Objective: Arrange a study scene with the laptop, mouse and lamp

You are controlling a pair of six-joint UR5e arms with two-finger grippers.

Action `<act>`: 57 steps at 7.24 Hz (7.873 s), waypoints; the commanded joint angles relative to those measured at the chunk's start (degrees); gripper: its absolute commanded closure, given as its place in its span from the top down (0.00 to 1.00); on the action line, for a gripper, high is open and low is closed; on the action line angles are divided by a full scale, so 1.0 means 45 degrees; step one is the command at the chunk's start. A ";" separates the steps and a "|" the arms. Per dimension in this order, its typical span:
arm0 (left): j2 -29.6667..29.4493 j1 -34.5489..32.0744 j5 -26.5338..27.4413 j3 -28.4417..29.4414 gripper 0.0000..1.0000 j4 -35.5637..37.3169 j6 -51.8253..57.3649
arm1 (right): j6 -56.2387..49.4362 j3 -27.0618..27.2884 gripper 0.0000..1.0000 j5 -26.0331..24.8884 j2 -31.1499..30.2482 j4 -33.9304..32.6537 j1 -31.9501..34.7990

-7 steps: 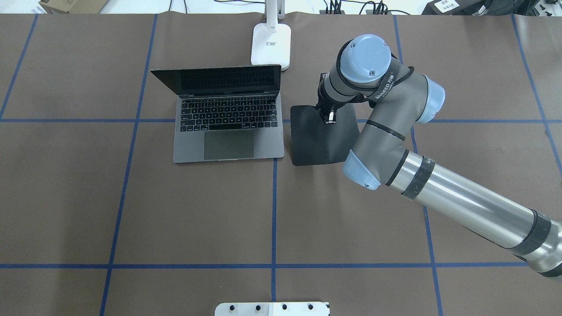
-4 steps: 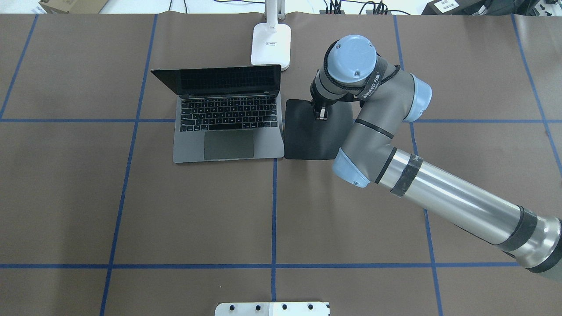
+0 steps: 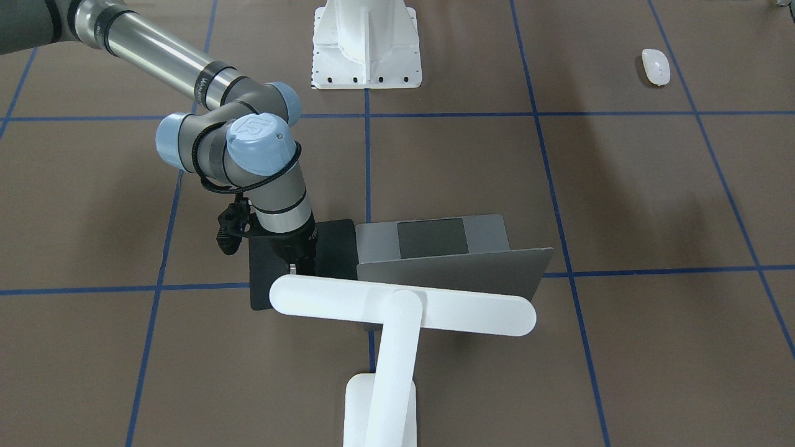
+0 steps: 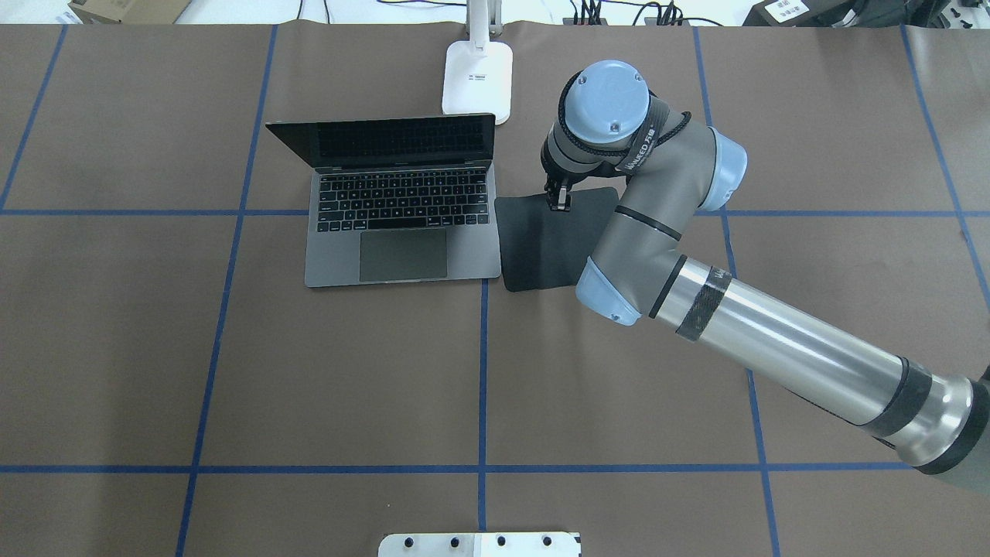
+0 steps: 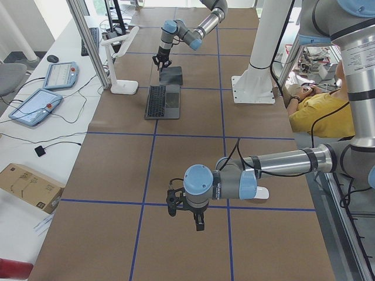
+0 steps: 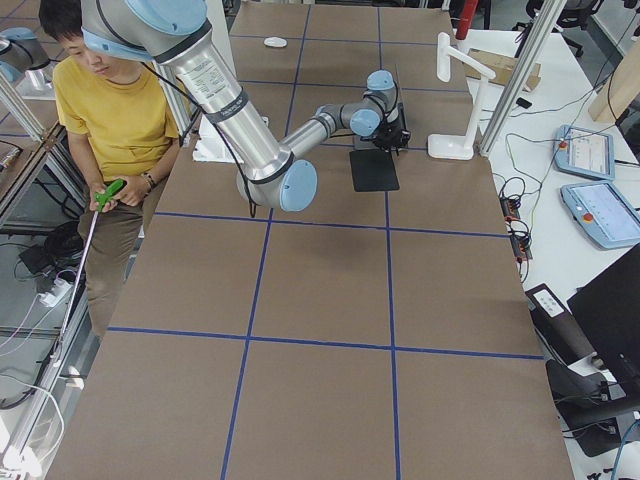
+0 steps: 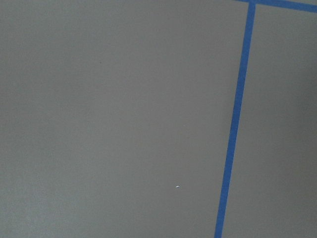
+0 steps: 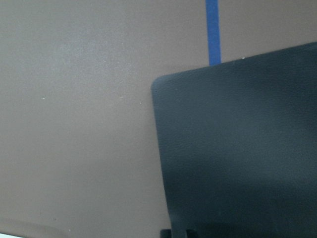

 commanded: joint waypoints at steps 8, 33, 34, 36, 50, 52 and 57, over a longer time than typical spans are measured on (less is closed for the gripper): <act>-0.0557 0.0039 0.0039 -0.0338 1.00 -0.1106 0.0097 | -1.2982 0.2443 1.00 0.1474 -0.2736 -0.0116 0.1198; 0.4932 1.1984 0.0875 -0.2214 1.00 -0.8301 -0.8627 | -3.0791 0.3578 1.00 0.6405 -1.0630 0.0040 0.8508; 0.4893 1.2785 0.1092 -0.2214 1.00 -0.8302 -0.9174 | -3.0791 0.3578 1.00 0.6405 -1.0630 0.0021 0.8489; 0.4912 1.3668 0.1113 -0.2058 1.00 -0.8302 -0.9297 | -3.0772 0.3578 1.00 0.6385 -1.0611 0.0040 0.8508; 0.3994 1.5155 0.1094 -0.0671 1.00 -0.8302 -0.9258 | -3.0772 0.3578 1.00 0.6424 -1.0611 0.0040 0.8489; 0.3877 1.5234 0.1113 -0.0612 0.84 -0.8302 -0.9277 | -3.0772 0.3578 1.00 0.6424 -1.0591 0.0040 0.8489; 0.3896 1.5273 0.1113 -0.0573 0.61 -0.8321 -0.9258 | -3.0772 0.3578 1.00 0.6424 -1.0572 0.0040 0.8489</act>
